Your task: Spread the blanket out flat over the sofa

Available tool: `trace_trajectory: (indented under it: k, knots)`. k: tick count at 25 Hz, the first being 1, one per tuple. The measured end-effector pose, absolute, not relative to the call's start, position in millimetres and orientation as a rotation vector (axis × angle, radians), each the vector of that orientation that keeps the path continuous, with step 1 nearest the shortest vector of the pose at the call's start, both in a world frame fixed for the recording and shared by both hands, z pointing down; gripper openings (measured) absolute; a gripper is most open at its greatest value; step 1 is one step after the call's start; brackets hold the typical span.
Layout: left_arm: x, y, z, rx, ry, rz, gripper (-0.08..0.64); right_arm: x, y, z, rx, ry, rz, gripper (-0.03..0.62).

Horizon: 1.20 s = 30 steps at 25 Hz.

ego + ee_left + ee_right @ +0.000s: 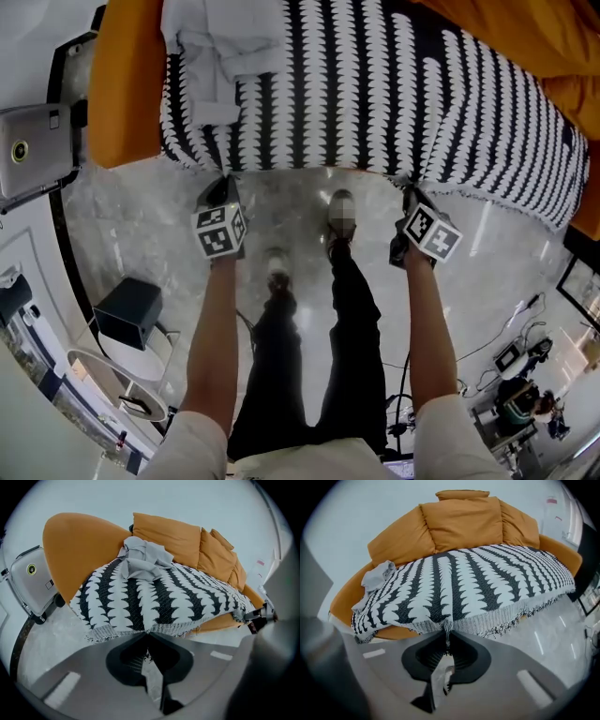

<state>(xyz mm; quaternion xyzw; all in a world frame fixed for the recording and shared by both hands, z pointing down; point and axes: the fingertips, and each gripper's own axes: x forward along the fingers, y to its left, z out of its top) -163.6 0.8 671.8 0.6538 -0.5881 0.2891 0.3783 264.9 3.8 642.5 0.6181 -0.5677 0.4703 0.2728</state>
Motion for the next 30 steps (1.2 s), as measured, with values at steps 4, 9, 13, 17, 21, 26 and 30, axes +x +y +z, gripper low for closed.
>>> trace_trajectory:
  k: [4, 9, 13, 17, 21, 26, 30]
  knots:
    - [-164, 2, 683, 1.686, -1.495, 0.761, 0.021, 281, 7, 652, 1.682, -1.529, 1.269, 0.029]
    - [-171, 4, 696, 1.698, -1.477, 0.801, 0.021, 281, 21, 665, 1.64, -1.511, 1.236, 0.028]
    - [-179, 0, 704, 1.688, -1.489, 0.818, 0.021, 271, 22, 667, 1.623, -1.511, 1.215, 0.037]
    - [-181, 3, 699, 1.656, -1.492, 0.762, 0.039, 261, 38, 661, 1.546, -1.521, 1.253, 0.192]
    - [-179, 0, 686, 1.682, -1.474, 0.686, 0.152, 253, 40, 645, 1.539, -1.555, 1.25, 0.224]
    - [-180, 13, 682, 1.739, -1.425, 0.728, 0.184, 231, 34, 644, 1.541, -1.607, 1.259, 0.23]
    - [-191, 18, 658, 1.771, -1.435, 0.744, 0.183, 216, 31, 610, 1.57, -1.648, 1.234, 0.216]
